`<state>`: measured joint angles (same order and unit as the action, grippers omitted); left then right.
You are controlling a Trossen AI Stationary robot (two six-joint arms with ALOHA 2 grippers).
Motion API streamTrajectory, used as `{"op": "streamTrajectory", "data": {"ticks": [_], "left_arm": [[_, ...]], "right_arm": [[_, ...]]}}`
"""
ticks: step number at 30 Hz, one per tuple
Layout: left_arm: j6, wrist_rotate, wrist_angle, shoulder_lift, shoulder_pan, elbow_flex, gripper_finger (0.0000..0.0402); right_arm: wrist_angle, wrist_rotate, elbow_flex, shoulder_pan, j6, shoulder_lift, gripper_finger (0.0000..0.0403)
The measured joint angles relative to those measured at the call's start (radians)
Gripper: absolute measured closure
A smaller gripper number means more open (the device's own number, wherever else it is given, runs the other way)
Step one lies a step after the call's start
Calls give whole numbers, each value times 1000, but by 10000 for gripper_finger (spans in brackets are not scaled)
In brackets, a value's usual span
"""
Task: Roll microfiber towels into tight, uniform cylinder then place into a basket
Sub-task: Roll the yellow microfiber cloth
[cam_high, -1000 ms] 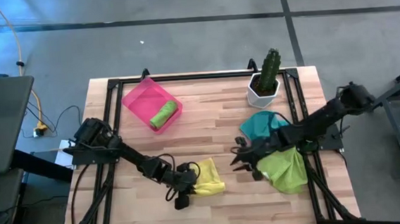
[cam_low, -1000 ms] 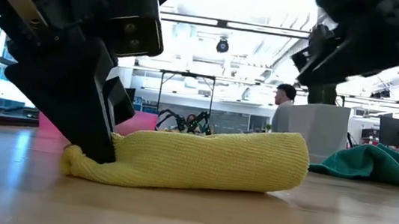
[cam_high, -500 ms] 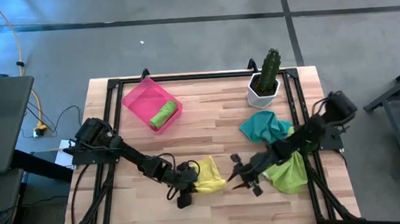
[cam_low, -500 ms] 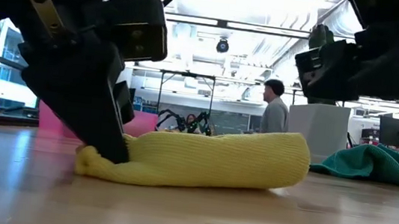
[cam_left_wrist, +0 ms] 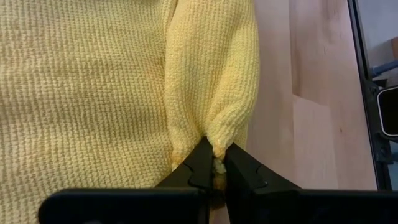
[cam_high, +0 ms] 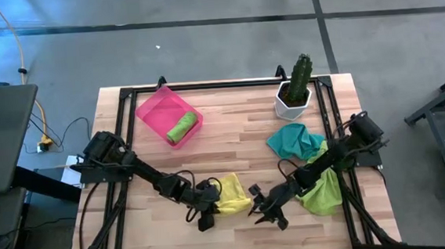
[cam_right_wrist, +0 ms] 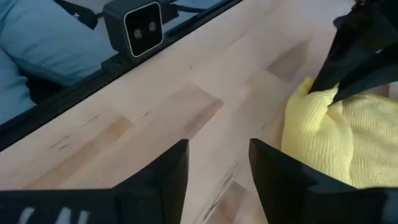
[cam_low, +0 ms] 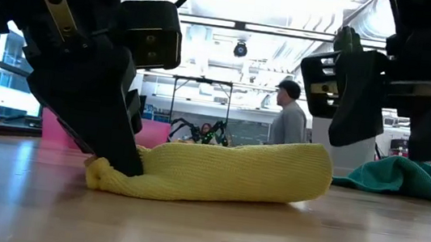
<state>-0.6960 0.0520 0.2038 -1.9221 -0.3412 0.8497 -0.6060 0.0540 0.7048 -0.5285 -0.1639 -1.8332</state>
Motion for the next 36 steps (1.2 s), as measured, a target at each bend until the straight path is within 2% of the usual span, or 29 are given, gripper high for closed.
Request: {"op": "streamTrajectory", "data": {"ticks": [4, 15, 21, 28, 36], "left_arm": [[0, -2, 1, 0, 0, 0, 387], [0, -7, 7, -1, 0, -1, 387], [0, -9, 7, -1, 0, -1, 387], [0, -10, 7, -1, 0, -1, 387], [0, -10, 7, -1, 0, -1, 387]], "right_arm": [[19, -9, 0, 13, -2, 0, 253], [58, -208, 0, 39, -2, 0, 257], [70, -214, 0, 65, -3, 0, 257], [71, -195, 0, 90, -78, 0, 255], [85, -154, 0, 117, -75, 0, 207]]}}
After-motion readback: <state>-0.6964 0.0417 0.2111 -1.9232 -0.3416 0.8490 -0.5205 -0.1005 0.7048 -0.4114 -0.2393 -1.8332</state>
